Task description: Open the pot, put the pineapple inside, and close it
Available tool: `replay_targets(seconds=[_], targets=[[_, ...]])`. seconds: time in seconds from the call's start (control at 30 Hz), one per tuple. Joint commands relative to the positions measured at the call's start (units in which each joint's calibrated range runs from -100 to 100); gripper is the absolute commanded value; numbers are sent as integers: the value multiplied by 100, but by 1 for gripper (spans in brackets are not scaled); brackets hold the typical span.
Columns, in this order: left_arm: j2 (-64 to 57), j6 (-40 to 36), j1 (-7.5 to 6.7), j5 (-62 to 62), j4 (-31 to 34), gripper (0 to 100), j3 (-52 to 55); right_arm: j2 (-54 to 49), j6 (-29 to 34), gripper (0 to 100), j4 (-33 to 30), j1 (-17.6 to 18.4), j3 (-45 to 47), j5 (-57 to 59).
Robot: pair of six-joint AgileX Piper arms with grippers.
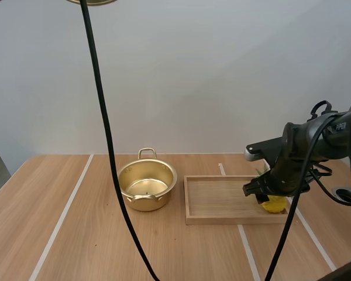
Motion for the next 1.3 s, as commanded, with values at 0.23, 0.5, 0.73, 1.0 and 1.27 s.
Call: replay_targets(seconds=[0.23, 0.5, 0.73, 1.0, 1.27], targets=[[-21, -27, -4, -130, -15, 0, -18, 320, 6, 100, -149, -25, 26, -683], [-21, -27, -4, -130, -15, 0, -18, 440, 6, 100, -252, -25, 26, -1082], [-21, -27, -4, -130, -15, 0, -18, 549, 6, 100, -326, -25, 26, -1312], [-21, -27, -4, -130, -15, 0, -18, 859, 6, 100, -355, -25, 26, -1576], [-21, -27, -4, -130, -15, 0, -18, 1072, 6, 100, -377, -25, 26, -1882]])
